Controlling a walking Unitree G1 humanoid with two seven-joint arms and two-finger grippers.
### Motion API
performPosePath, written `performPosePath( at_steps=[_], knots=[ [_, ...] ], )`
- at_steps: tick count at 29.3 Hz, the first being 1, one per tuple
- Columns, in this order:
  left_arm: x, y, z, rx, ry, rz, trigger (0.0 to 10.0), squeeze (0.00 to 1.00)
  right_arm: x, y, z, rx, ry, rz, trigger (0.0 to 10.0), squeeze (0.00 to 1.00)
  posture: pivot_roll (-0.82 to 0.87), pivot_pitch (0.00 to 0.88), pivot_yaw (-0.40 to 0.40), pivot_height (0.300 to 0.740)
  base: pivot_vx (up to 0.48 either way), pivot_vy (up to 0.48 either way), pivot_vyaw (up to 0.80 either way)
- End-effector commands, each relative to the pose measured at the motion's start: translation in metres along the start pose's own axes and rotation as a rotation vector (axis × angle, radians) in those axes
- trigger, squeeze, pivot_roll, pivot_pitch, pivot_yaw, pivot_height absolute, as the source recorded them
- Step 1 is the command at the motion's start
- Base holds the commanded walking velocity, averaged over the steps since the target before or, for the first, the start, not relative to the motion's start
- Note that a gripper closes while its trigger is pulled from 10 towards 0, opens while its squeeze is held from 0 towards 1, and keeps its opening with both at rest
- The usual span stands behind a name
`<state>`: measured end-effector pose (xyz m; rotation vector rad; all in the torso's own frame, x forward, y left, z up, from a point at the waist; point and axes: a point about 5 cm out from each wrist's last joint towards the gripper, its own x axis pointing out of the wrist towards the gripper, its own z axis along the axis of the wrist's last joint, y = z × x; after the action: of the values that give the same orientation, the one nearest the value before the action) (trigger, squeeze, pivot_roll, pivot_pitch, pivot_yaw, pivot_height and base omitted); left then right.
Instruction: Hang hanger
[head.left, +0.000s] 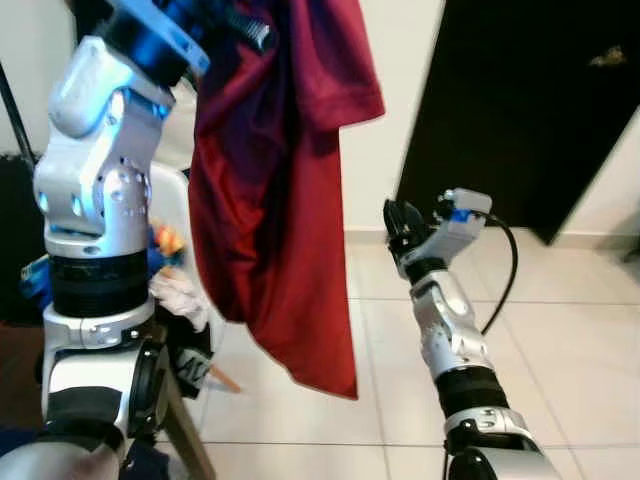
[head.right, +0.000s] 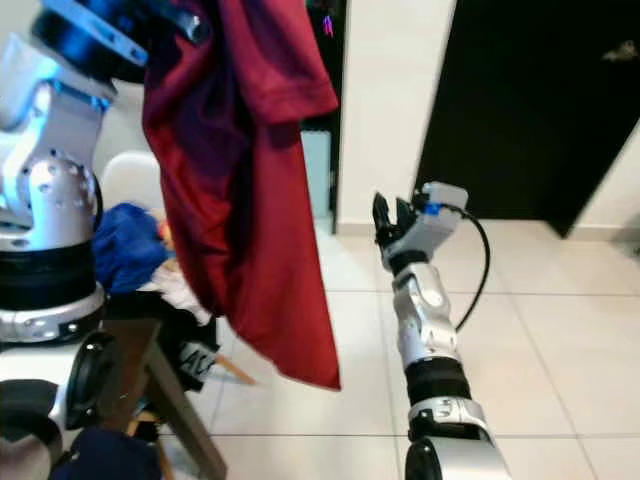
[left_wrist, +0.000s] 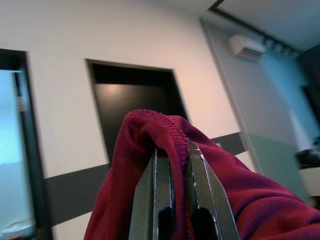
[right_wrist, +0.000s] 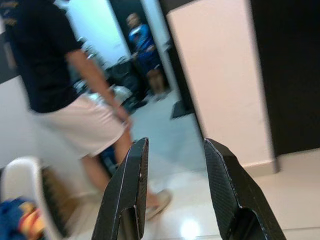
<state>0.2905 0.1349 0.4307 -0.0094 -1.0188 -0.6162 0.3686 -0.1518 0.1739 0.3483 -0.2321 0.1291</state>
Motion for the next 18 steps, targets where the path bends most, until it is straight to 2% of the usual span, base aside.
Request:
performPosePath(
  at_steps=[1, 5, 8, 12, 13, 17, 18],
  knots=[
    [-0.001, 0.001, 0.002, 0.012, -0.012, 0.006, 0.0, 0.00, -0.001, 0.004, -0.005, 0.001, 0.018, 0.007, 10.0, 0.00, 0.08, 0.000, -0.009, 0.740, 0.000, 0.000, -0.80],
    [-0.005, 0.002, -0.009, -0.004, 0.024, 0.011, 0.0, 0.00, -0.002, 0.005, -0.007, -0.008, 0.023, 0.006, 10.0, 0.00, 0.08, 0.000, 0.000, 0.740, 0.000, 0.000, -0.80],
    [-0.014, 0.001, -0.029, -0.030, 0.088, 0.023, 0.0, 0.00, -0.005, 0.005, -0.016, -0.041, 0.078, 0.009, 10.0, 0.00, 0.06, 0.000, 0.014, 0.740, 0.000, 0.000, -0.80],
    [-0.017, 0.000, -0.035, -0.034, 0.111, 0.026, 0.0, 0.00, -0.006, 0.005, -0.018, -0.064, 0.091, 0.008, 10.0, 0.00, 0.06, 0.000, 0.016, 0.740, 0.000, 0.000, -0.80],
    [-0.021, -0.002, -0.045, -0.047, 0.142, 0.033, 0.0, 0.00, -0.008, 0.004, -0.020, -0.066, 0.097, 0.008, 10.0, 0.00, 0.06, 0.000, 0.013, 0.740, 0.000, 0.000, -0.80],
    [-0.021, -0.002, -0.045, -0.047, 0.142, 0.033, 0.0, 0.00, -0.008, 0.004, -0.020, -0.066, 0.097, 0.008, 10.0, 0.00, 0.06, 0.000, 0.013, 0.740, 0.000, 0.000, -0.80],
    [-0.027, -0.004, -0.056, -0.061, 0.183, 0.047, 0.0, 0.00, -0.010, 0.002, -0.022, -0.070, 0.104, 0.006, 10.0, 0.00, 0.06, 0.000, 0.005, 0.740, 0.000, 0.000, -0.80]
  ],
)
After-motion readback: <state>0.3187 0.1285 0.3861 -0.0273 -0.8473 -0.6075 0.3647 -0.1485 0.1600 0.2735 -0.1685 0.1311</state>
